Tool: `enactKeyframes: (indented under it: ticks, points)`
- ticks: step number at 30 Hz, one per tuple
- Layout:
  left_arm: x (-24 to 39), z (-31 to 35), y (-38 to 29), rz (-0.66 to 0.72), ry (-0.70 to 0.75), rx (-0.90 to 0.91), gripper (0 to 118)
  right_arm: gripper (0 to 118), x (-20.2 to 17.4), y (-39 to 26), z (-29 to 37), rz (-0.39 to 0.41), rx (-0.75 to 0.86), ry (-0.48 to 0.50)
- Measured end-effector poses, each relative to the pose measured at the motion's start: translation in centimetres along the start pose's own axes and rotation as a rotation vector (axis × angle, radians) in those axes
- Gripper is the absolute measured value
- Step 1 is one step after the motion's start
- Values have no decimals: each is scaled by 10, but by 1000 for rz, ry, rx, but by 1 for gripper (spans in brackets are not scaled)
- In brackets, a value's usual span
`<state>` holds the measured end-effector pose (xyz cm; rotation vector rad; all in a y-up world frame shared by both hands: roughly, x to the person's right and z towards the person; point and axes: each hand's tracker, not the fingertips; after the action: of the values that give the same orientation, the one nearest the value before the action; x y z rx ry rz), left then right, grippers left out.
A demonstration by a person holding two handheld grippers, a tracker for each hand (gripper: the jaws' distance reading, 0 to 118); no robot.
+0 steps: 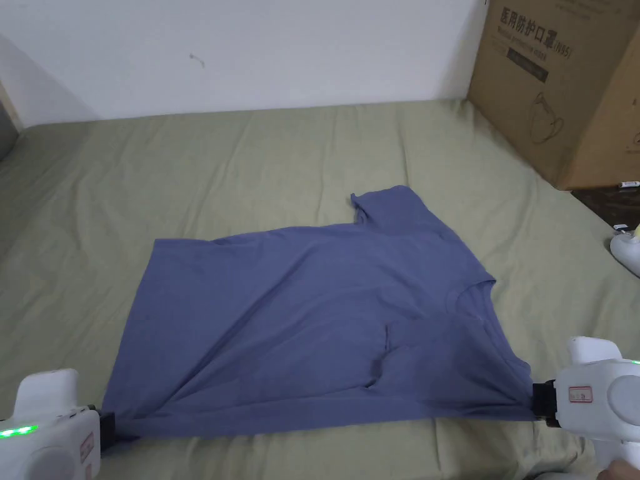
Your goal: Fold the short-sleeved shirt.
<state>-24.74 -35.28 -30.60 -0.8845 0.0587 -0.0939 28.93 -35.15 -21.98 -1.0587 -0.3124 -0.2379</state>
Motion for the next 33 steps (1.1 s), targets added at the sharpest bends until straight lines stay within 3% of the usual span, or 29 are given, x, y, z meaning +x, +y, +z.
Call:
enactKeyframes:
  ticks: [2,3,4,6,7,8,9,10,15,16,17,19,20,21,23,27,28,33]
  points:
    - [-2,4,4,-22,-8,-20,70,62,-6,-3,5,42,16,-64]
    - [-4,7,3,-31,-27,-30,87,85,-9,-6,10,62,21,-66]
    - [-5,13,1,-35,-48,-34,93,89,-13,-11,18,71,58,-56]
    - [-8,24,-8,-2,-113,-32,90,89,-18,-18,27,75,63,-34]
    - [-10,28,-14,24,-145,-50,83,83,-21,-22,31,79,78,-3]
    - [-12,33,-21,41,-182,-49,60,66,-25,-26,35,76,101,26]
    - [-13,36,-29,47,-209,-42,18,33,-30,-30,37,70,107,24]
    - [-12,36,-36,46,-169,-68,0,0,-32,-32,34,59,104,15]
    - [-10,43,-56,50,-156,-54,0,0,-43,-52,21,-3,37,83]
    - [-15,37,-55,57,-173,-51,8,0,-45,-53,16,4,24,81]
    - [-16,33,-52,66,-169,-55,29,0,-46,-54,13,1,27,76]
    - [-16,24,-46,66,-155,-65,83,0,-44,-51,7,-17,9,67]
    - [-18,18,-42,76,-153,-54,96,0,-42,-51,6,-32,3,80]
    - [-18,9,-37,91,-144,-45,101,0,-41,-50,5,-55,-2,100]
    - [-18,-7,-31,114,-143,-55,98,0,-39,-48,5,-66,-11,114]
    - [-21,-46,-35,149,-196,-169,66,0,-37,-49,3,-55,-14,80]
    - [-20,-56,-39,169,-233,-222,11,0,-35,-50,2,-56,-20,74]
    - [-10,-32,-30,116,-187,-141,8,0,-14,-50,-2,-75,-18,89]
